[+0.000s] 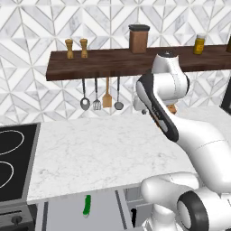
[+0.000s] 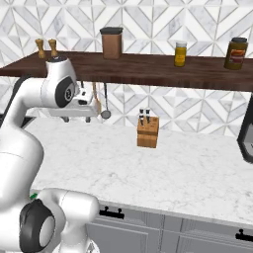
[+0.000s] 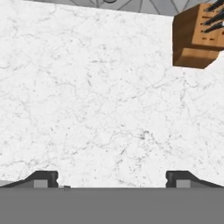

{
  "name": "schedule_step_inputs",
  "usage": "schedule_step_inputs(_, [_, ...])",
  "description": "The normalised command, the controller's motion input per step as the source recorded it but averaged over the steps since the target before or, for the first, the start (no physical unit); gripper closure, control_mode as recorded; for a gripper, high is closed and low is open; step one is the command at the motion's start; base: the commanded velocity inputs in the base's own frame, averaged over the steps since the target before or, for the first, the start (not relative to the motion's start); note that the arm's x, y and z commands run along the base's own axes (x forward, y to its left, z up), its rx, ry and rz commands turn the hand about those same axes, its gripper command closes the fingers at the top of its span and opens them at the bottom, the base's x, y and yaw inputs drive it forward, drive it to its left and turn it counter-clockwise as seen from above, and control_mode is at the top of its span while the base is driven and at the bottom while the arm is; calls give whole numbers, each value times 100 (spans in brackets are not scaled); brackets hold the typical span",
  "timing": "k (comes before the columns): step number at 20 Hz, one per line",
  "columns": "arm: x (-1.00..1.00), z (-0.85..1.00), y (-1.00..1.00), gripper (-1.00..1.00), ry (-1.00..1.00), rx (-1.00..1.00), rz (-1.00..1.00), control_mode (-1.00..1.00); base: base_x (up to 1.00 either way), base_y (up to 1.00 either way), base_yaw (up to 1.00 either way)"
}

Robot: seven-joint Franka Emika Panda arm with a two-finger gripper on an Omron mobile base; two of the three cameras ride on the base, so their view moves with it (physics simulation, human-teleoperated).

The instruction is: Pick up the knife from the drawer and place it on the cutting board. Then place the meat from the plate to the cutting board.

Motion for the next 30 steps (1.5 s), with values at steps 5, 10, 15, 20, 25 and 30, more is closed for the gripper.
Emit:
schedule_step_inputs(5, [-31,-68,1,-100,-3,-6,5,-100,0,0,0])
schedule_step_inputs(10, [3,-29,0,-100,1,-2,9,-100,0,0,0])
schedule_step_inputs(15, [0,-5,0,-100,1,0,3,100,-40,8,10])
schedule_step_inputs(20, [0,0,0,-100,0,0,0,100,-32,-25,40])
schedule_step_inputs(25, [0,0,0,-100,0,0,0,100,5,-25,54])
schedule_step_inputs(30, [0,0,0,-100,0,0,0,100,0,-17,49])
